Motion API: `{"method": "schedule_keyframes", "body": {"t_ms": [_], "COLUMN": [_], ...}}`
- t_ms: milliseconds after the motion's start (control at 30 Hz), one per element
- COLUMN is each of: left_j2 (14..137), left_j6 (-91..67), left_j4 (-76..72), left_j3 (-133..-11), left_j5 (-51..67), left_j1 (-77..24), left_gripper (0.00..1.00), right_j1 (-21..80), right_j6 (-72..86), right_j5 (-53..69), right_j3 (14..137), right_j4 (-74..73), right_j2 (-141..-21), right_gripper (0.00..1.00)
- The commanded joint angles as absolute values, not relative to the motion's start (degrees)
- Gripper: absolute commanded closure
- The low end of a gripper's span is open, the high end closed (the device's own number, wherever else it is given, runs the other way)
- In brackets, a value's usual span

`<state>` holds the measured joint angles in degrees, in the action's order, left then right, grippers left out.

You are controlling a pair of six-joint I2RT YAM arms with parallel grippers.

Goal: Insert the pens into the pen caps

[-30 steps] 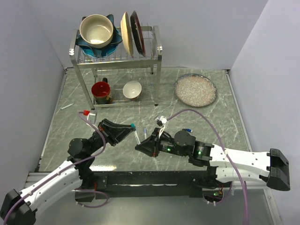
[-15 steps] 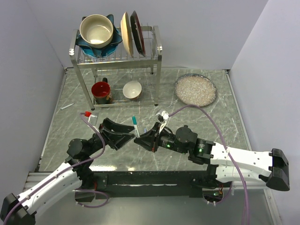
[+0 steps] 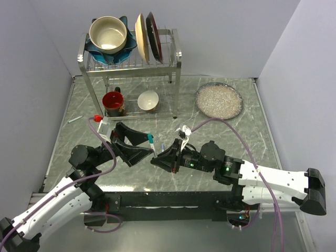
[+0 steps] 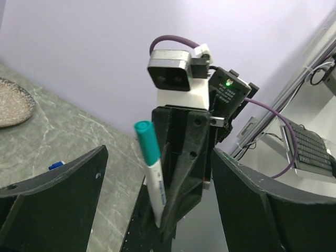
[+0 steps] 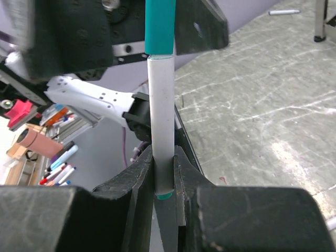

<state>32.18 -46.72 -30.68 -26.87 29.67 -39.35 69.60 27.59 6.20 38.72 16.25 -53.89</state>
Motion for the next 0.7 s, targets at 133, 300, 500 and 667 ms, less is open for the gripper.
{"method": "schedule_keyframes", "body": {"t_ms": [133, 300, 500, 667], "left_j2": [34.89, 35.33, 35.24, 35.51], "left_j6": [-43.68, -45.35, -44.21, -43.68], "left_j4": [-29.44, -33.39, -32.34, -31.03], "left_j3": [-31.29, -30.76, -31.81, -32.87], "left_j5": [31.46, 32.25, 31.82, 31.38], "left_j1": [-39.46, -39.46, -39.46, -39.46], "left_gripper": [0.19, 0.18, 0.18, 0.24], "right_j1": [69.96, 70.14, 70.22, 70.31], "right_j6": [27.86, 28.21, 28.21, 28.3], "right_j5": [9.58, 10.11, 10.02, 10.11], "right_j3": [37.88, 37.62, 37.62, 37.62], "right_j4": [19.07, 19.25, 19.16, 19.07], "right_j2": [-51.15, -51.59, -51.59, -52.12], "right_gripper": [1.0, 1.0, 1.0, 1.0]}}
